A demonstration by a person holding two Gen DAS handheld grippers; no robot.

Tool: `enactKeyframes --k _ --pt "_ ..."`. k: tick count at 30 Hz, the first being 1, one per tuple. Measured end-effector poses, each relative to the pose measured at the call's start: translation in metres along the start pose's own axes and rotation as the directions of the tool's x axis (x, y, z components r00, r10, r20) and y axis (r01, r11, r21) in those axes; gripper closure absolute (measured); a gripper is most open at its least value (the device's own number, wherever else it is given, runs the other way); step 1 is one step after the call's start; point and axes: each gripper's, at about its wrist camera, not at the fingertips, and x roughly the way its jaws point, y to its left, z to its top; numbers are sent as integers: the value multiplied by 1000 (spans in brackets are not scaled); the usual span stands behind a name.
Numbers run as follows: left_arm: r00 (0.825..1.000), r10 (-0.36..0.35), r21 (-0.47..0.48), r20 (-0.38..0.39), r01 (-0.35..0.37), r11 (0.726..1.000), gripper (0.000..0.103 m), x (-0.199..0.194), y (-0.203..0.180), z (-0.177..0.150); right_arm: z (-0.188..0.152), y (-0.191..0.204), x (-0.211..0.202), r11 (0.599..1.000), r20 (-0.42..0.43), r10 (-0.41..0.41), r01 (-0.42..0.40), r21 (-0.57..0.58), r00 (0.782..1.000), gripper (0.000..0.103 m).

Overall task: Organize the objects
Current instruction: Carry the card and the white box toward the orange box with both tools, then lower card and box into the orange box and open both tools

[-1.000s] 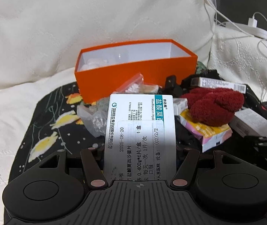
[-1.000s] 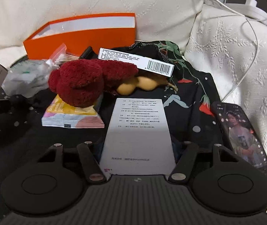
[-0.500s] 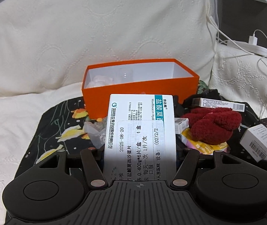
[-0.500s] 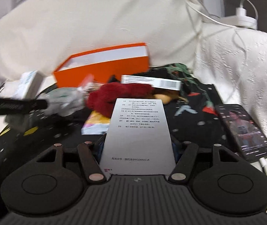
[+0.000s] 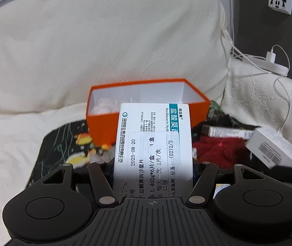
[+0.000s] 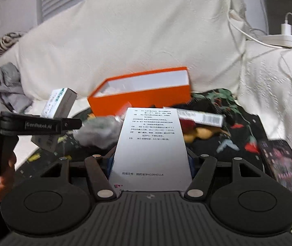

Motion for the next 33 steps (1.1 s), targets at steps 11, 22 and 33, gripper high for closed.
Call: enactKeyframes --k 11,22,33 --pt "993 -58 -74 -101 50 996 0 93 10 123 121 -38 78 986 -23 113 -109 125 993 35" --pt "966 -27 -147 -257 -12 989 0 267 14 160 183 -74 245 966 -81 78 -56 253 994 34" --pt "968 -68 -288 -241 -4 958 0 247 45 169 178 -91 258 957 -103 81 -49 287 991 5"
